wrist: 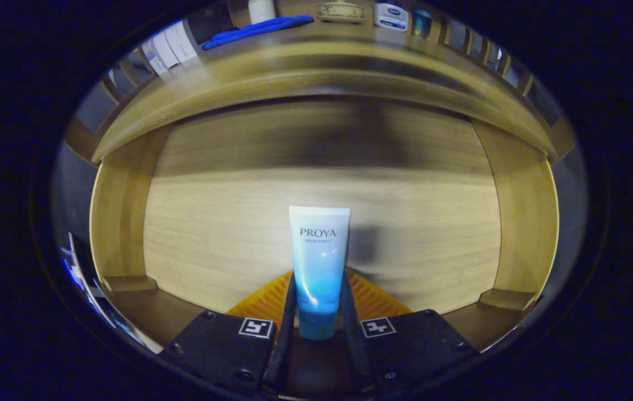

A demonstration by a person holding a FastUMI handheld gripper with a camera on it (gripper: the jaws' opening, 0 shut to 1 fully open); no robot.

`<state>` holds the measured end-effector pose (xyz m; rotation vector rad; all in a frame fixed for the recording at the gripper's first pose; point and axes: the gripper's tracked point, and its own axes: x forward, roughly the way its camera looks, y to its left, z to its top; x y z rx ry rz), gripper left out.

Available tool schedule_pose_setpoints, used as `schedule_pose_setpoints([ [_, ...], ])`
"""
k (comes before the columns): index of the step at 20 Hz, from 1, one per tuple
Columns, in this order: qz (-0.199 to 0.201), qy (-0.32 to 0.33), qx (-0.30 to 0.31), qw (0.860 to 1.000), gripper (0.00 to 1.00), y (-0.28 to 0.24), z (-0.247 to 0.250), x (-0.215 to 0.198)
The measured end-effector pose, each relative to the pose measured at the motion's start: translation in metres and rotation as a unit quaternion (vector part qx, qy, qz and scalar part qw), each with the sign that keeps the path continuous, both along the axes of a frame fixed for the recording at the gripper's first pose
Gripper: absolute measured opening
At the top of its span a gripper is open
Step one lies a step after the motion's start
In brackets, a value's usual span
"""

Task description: Pull open the drawer, take out the items inside it, and place them on the countertop above the cabinet.

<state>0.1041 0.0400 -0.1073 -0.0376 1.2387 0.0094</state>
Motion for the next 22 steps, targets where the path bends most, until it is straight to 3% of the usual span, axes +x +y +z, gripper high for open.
schedule_pose_setpoints([
  [13,0.022,-0.086,0.019,0.996,0.44,-0.002,0.106,-0.003],
  [22,0.016,-0.106,0.02,0.994,0.44,0.017,0.149,0.056],
])
